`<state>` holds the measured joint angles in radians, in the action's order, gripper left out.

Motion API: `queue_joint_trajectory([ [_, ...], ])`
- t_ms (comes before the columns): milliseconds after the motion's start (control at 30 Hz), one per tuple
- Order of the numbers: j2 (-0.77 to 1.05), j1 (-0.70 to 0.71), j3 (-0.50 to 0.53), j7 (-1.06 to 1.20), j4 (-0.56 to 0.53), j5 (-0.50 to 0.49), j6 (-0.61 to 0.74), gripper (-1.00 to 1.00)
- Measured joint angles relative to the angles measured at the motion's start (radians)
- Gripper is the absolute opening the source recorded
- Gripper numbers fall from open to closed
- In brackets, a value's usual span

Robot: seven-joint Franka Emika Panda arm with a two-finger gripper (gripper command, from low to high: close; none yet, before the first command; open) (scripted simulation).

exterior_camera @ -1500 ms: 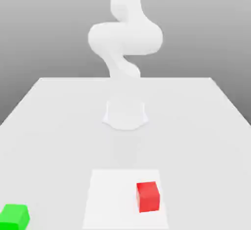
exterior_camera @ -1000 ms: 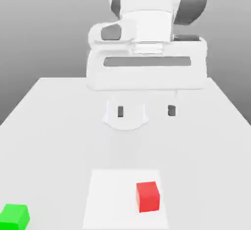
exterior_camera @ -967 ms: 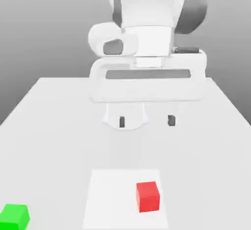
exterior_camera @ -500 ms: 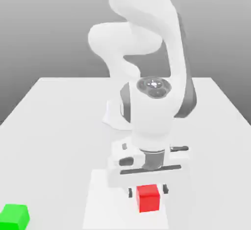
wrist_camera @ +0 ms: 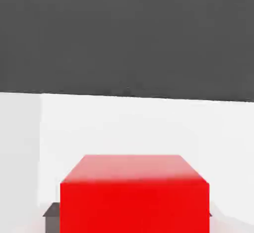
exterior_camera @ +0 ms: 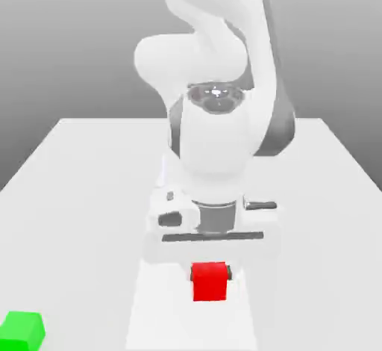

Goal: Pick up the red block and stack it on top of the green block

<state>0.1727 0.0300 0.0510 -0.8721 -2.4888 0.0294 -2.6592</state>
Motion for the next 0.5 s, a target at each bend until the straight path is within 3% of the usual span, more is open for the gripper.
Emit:
queue_joint_trajectory([
  [233, 0.098, 0.160, 0.163, -0.121, 0.208, 0.079, 0.118, -1.00],
  [333, 0.214, 0.217, 0.176, -0.126, 0.271, 0.137, 0.069, -1.00],
  [367, 0.246, 0.228, 0.168, -0.120, 0.277, 0.151, 0.043, 1.00],
  [500, 0.246, 0.228, 0.168, -0.120, 0.277, 0.151, 0.043, 1.00],
])
